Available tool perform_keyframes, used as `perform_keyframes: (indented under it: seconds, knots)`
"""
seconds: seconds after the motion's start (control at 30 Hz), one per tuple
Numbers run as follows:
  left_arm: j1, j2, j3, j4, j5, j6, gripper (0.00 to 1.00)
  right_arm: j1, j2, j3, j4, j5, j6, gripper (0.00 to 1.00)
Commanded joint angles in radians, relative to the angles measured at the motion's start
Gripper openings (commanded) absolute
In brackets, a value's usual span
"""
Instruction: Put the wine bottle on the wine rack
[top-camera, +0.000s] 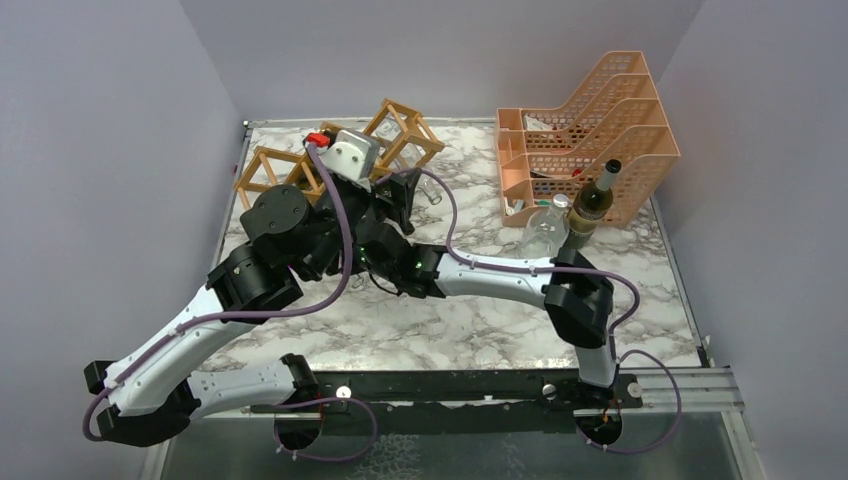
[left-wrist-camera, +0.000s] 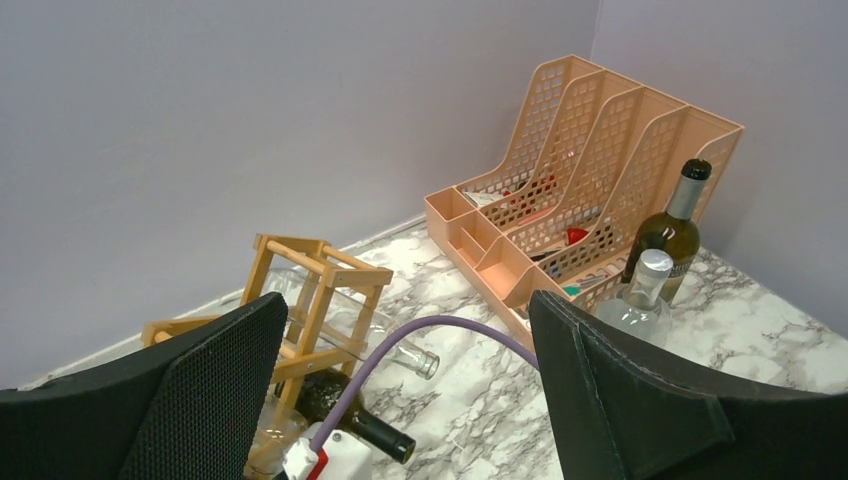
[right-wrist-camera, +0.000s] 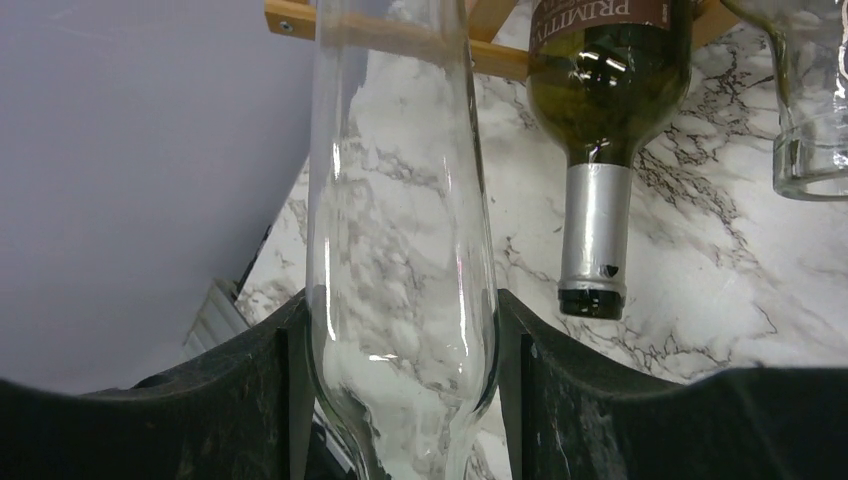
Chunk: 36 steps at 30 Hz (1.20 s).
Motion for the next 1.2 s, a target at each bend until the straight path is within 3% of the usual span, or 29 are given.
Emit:
perform_keyframes:
  seconds: [0.0,0.67,1.17]
  knots:
    - [-0.003,-0.028,0.025,-0.018,-0.021,-0.012,0.97,0.006,0.052,0.091,0.117,0.107,0.051,0.01]
    - [-0.003,-0.06,0.077,-0.125,-0.039,-0.04,0.97,0.006,0.395,0.512,0.164,0.293,0.108,0.02]
    - [-0.003,-0.051,0.087,-0.155,-0.039,-0.044,0.97,-0.009,0.554,0.705,0.122,0.317,0.056,0.32]
